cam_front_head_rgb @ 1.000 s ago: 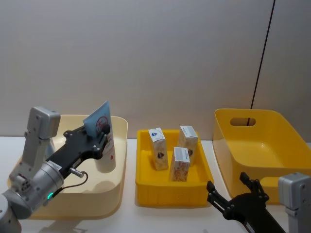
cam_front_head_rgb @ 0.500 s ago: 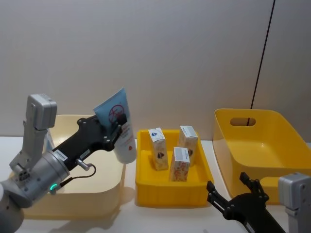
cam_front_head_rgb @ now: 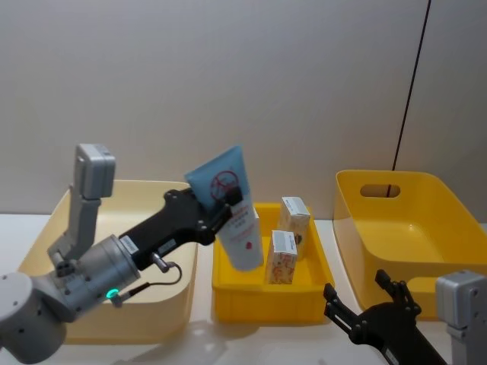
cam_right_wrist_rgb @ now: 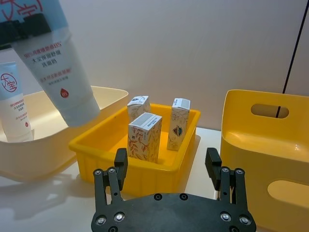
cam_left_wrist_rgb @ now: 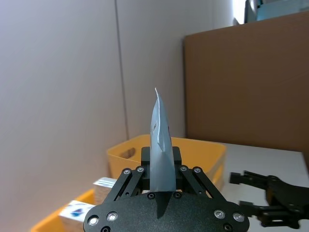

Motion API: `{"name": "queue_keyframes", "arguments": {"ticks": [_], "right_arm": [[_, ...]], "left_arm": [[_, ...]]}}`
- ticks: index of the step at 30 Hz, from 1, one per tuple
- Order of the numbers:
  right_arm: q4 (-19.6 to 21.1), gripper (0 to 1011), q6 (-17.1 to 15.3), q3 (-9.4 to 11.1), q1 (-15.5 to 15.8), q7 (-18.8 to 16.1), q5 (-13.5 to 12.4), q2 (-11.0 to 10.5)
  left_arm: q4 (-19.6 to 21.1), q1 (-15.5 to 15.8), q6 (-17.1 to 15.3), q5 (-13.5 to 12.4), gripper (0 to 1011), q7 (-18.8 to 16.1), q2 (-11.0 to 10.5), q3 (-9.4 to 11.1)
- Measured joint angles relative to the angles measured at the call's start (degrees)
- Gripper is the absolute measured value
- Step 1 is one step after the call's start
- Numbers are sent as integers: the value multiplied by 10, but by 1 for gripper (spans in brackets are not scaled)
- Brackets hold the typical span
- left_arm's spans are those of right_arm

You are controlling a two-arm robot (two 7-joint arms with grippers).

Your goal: Bimanual collaborative sorting of washing and personal care products

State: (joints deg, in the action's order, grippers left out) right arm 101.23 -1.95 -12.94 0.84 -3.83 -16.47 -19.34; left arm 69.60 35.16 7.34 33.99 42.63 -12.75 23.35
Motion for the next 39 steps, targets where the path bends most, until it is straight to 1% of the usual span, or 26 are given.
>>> {"name": "queue_keyframes", "arguments": {"ticks": [2,6,12,21,27,32,34,36,37,39], "right_arm": [[0,1001,0,0,0,0,0,0],[0,1001,0,0,0,0,0,0],[0,1001,0,0,0,0,0,0],[0,1001,0,0,0,-2,0,0],[3,1001,-2,-1,0,-15,-2,-6],[7,1001,-10,-7,-5,-36,-3,-15],[9,1001,-16,-12,-11,-43,-1,-18],[10,1001,-24,-19,-17,-49,5,-20],[10,1001,-24,-19,-17,-49,5,-20],[10,1001,-32,-26,-24,-52,13,-21]], "left_arm": [[-7,4,-6,6,227,8,5,6],[-15,8,-13,11,229,14,11,15],[-22,11,-16,14,226,17,18,26],[-27,14,-18,16,229,18,24,35],[-29,15,-19,17,227,18,25,38],[-30,15,-19,17,227,19,26,40],[-31,15,-19,17,227,19,27,40],[-31,15,-19,17,227,19,27,41],[-31,15,-20,18,227,19,27,41],[-31,16,-20,18,229,19,27,41]]}}
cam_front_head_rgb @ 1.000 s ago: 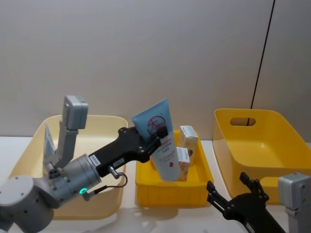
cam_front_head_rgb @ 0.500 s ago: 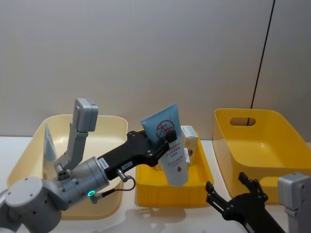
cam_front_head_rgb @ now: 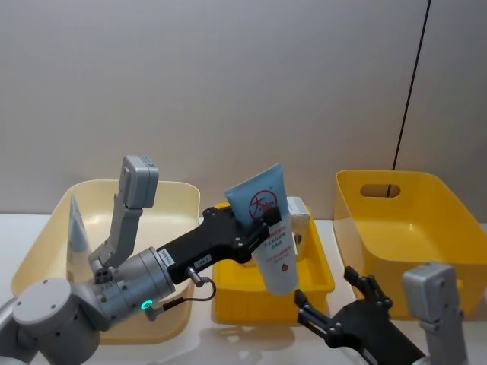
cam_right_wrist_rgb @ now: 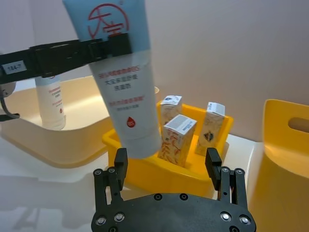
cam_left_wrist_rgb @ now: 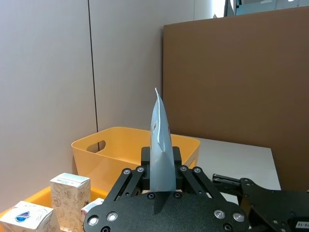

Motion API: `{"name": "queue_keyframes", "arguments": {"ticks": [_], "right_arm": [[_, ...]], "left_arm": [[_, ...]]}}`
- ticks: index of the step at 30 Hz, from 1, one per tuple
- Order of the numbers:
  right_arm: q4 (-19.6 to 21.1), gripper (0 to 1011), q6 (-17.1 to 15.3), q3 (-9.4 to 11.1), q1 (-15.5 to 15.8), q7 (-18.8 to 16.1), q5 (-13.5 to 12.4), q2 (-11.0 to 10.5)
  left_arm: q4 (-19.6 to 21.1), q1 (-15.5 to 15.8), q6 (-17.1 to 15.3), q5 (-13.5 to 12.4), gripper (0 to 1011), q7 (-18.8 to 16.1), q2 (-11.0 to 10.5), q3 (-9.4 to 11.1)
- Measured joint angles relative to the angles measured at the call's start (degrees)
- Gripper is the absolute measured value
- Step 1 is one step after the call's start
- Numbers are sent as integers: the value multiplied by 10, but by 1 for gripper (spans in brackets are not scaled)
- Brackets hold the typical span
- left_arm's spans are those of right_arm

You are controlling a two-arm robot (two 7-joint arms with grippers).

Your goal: Bimanual collaborative sorting of washing and personal care products

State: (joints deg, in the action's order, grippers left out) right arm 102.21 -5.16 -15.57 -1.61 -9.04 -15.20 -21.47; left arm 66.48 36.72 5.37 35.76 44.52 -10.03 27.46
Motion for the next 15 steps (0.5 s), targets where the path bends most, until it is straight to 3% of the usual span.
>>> {"name": "queue_keyframes", "arguments": {"ticks": [15], "right_arm": [[-22,1001,-30,-41,-51,19,64,25]], "left_arm": [[-1,1,0,0,227,0,1,1]]}}
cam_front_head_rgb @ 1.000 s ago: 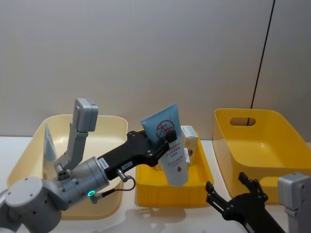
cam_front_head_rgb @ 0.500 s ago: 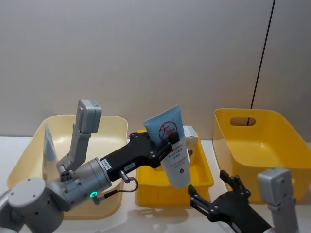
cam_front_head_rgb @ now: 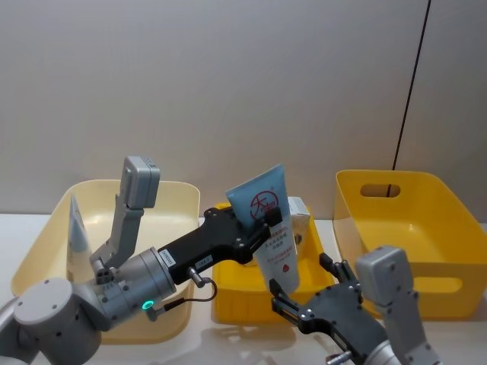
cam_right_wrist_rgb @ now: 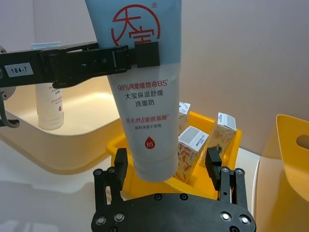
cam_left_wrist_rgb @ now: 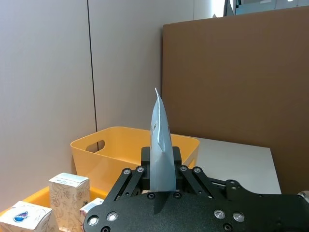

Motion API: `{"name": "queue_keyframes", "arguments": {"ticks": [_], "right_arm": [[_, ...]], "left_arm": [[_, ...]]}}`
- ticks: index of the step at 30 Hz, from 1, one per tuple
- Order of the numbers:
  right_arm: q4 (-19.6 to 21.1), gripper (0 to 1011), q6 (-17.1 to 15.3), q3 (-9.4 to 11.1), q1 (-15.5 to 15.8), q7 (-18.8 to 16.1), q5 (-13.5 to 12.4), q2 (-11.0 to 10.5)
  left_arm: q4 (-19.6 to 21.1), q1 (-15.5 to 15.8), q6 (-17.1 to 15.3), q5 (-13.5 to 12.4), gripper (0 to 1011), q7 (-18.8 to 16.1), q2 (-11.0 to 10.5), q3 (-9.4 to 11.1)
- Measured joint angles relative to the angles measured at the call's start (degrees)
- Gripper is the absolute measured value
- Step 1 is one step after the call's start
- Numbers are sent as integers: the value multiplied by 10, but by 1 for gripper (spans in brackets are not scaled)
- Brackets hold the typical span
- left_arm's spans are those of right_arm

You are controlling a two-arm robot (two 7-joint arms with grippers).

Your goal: Bimanual collaborative sorting of washing and personal care products

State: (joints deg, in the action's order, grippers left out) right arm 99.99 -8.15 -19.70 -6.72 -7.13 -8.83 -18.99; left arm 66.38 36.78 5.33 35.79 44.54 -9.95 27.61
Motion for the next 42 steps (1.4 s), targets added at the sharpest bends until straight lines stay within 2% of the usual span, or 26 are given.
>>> {"name": "queue_keyframes", "arguments": {"ticks": [10,17,22,27,30,36,42], "right_arm": [[-30,1001,4,-20,-29,28,38,32],[-45,1001,9,-29,-42,35,52,47],[-52,910,11,-33,-48,38,58,53],[-57,759,13,-36,-52,41,63,58],[-60,704,13,-37,-54,42,65,60],[-62,661,13,-39,-56,44,68,63],[-64,629,14,-40,-57,44,69,64]], "left_arm": [[0,0,0,0,227,0,0,0],[0,0,0,0,227,0,0,0],[0,0,0,0,227,0,0,0],[0,0,0,0,227,0,0,0],[0,0,0,0,227,0,0,0],[0,0,0,0,227,0,0,0],[0,0,0,0,342,0,0,0]]}}
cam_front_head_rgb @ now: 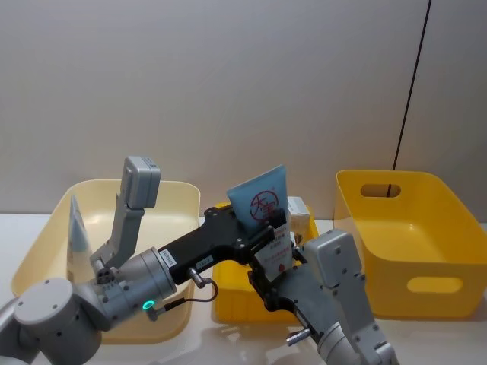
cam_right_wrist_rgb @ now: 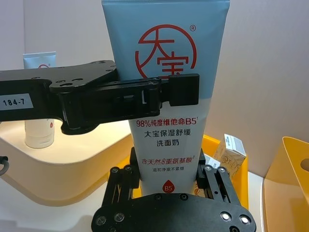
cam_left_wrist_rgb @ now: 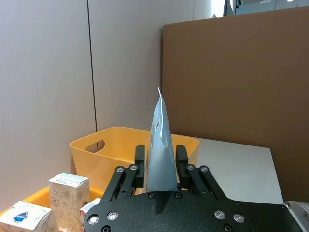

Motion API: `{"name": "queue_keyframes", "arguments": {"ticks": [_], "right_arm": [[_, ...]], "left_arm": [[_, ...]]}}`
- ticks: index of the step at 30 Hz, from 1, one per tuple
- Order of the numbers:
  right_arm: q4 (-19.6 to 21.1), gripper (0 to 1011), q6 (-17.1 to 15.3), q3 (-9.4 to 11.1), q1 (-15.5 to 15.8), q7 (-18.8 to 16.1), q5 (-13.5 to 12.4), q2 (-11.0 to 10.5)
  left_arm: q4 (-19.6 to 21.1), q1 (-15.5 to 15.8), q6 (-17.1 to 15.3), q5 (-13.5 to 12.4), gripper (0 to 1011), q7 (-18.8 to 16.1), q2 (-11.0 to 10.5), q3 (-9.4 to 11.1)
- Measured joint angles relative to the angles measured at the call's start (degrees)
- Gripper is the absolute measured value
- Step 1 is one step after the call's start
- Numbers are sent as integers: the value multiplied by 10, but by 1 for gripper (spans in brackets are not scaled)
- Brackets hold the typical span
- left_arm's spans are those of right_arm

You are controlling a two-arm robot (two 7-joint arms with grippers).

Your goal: Bimanual collaborative sorting of washing and personal care products

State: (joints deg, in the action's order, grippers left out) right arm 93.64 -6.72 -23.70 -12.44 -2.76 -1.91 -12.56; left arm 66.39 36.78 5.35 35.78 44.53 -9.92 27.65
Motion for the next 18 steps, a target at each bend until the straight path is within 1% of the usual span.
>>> {"name": "queue_keyframes", "arguments": {"ticks": [1,4,5,6,7,8,9,10,11,13,14,15,16,18], "right_arm": [[0,618,0,0,0,0,0,0],[0,607,0,1,0,0,1,1],[0,602,0,3,0,2,1,1],[0,596,-1,4,1,3,1,1],[0,593,-1,5,1,4,2,1],[0,588,-1,6,1,4,2,2],[0,577,-3,10,2,9,3,2],[0,574,-3,10,2,9,3,2],[0,566,-3,14,3,13,4,2],[0,559,-4,18,4,17,5,3],[0,556,-4,20,4,19,6,3],[0,549,-4,24,4,22,7,3],[0,544,-4,28,4,26,8,3],[-1,536,-4,36,4,33,10,3]], "left_arm": [[0,0,0,0,404,0,0,0],[0,0,0,0,482,0,0,0],[0,0,0,0,541,0,0,0],[0,0,0,0,541,0,0,0],[0,0,0,0,603,0,0,0],[0,0,0,0,603,0,0,0],[0,0,0,0,623,0,0,0],[0,0,0,0,683,0,0,0],[0,0,0,0,703,0,0,0],[0,0,0,0,788,0,0,0],[0,0,0,0,799,0,0,0],[0,0,0,0,856,0,0,0],[0,0,0,0,856,0,0,0],[0,0,0,0,926,0,0,0]]}}
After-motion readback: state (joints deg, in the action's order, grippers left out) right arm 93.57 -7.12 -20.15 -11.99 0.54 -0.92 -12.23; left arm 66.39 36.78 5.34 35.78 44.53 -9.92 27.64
